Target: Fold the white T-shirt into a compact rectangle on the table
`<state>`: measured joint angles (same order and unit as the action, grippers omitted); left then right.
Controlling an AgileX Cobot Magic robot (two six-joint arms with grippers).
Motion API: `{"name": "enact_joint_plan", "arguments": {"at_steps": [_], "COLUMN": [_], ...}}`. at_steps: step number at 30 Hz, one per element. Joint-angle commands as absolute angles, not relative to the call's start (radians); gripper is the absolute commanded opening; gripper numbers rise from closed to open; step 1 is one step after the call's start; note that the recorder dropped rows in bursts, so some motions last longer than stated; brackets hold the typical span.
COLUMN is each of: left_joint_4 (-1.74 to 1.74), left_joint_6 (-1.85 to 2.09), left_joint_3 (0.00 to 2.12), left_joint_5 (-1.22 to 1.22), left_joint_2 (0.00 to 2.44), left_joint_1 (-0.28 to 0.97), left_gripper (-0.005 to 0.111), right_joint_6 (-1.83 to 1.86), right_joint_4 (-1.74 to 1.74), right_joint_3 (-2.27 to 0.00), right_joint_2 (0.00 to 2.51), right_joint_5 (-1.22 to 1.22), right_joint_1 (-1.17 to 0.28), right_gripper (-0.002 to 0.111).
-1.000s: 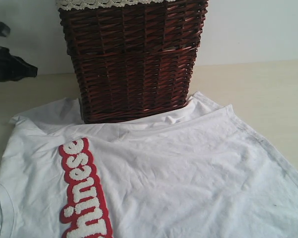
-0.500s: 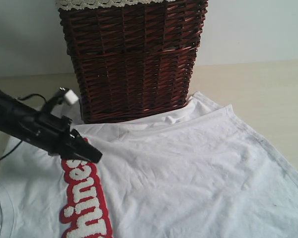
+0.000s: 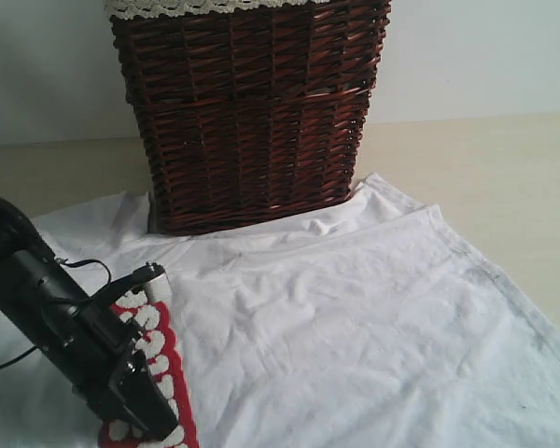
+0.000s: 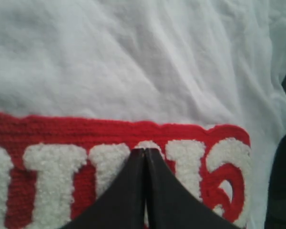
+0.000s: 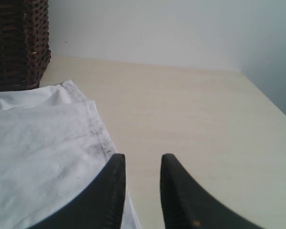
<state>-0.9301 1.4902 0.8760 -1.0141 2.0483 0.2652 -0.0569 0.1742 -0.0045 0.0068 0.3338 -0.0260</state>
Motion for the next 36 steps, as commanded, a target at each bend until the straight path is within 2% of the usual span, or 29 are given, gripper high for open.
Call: {"name": "enact_joint_plan", "arguments": {"at_steps": [1, 14, 18, 24, 36], "left_joint_4": [-0.836, -1.008, -1.023, -1.019, -0.954], "left_joint_6": [1.492, 1.494, 1.513, 1.513, 1.553], "left_joint_3": [0.819, 0.949, 1.04, 1.209, 1.272], "left_joint_5": [-0.986, -0.97, -0.815, -0.769, -0.759], "left_joint_2": [2.045, 1.952, 1.995, 2.094, 2.204], "left_joint_1": [0.269, 0.267, 0.28, 0.29, 0.451], "left_gripper": [0.0, 0.0, 0.0, 0.0, 0.0], "right_joint_6": [-0.055, -0.055, -0.055, -0.055, -0.055], "right_joint_4": [0.183, 0.183, 0.183, 0.183, 0.183], "right_joint_3": [0.0, 0.0, 0.0, 0.0, 0.0], "right_joint_2": [0.0, 0.0, 0.0, 0.0, 0.0], "right_joint_5": [0.328, 0.328, 0.328, 0.328, 0.328], "right_joint_1": [-0.023, -0.023, -0.023, -0.023, -0.023], "right_gripper": [0.027, 0.027, 0.027, 0.027, 0.027]}}
